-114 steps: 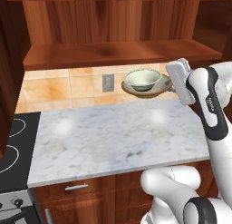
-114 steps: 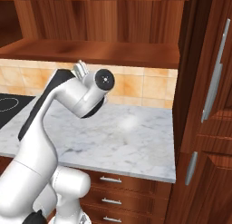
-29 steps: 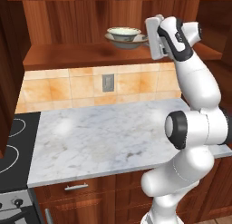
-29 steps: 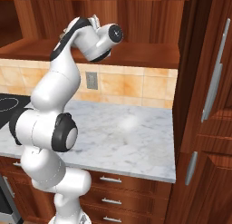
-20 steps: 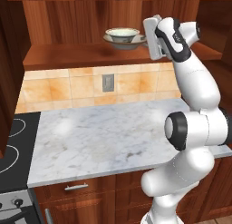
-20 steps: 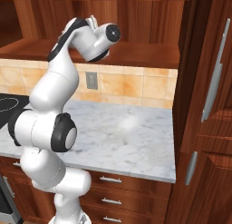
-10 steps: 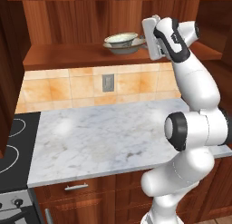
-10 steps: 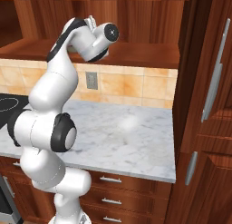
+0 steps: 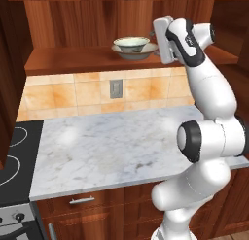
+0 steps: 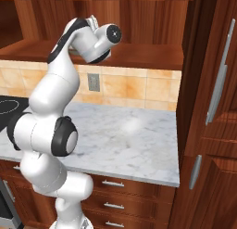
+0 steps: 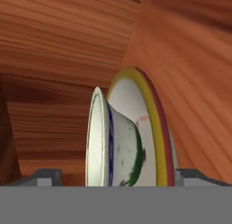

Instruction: Pick up the bowls on the counter and stack them on top of one another in the open cabinet. Place the smaller bowl on top of the larger bowl.

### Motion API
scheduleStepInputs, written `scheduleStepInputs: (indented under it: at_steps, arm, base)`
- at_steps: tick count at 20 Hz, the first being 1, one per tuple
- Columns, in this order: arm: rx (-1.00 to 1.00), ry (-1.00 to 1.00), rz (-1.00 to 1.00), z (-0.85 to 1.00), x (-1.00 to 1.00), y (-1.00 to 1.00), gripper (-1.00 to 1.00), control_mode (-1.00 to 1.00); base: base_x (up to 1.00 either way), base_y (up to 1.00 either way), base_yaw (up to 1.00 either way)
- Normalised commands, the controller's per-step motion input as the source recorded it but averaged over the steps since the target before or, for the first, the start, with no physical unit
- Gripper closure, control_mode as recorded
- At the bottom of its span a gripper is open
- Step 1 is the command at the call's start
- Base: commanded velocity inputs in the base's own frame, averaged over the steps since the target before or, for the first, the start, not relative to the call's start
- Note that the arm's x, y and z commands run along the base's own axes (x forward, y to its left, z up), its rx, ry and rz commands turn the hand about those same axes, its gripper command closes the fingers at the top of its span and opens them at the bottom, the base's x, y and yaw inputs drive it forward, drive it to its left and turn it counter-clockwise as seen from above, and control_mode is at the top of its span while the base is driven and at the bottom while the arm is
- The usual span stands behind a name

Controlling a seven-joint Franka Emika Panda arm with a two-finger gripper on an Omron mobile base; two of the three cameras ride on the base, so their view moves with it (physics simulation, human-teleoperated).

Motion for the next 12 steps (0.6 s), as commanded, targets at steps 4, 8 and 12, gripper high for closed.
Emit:
scheduleStepInputs:
  at_steps: [4, 8, 12]
  arm:
    - [0.0, -0.06, 0.0, 0.17, -0.21, 0.0, -1.0, -1.0]
    - [0.0, -0.03, 0.0, 0.1, -0.28, -0.09, -1.0, -1.0]
    - [0.0, 0.0, 0.0, 0.0, -0.26, -0.09, -1.0, -1.0]
  base:
    - [0.0, 0.0, 0.0]
    - [0.0, 0.0, 0.0]
    - [0.0, 0.0, 0.0]
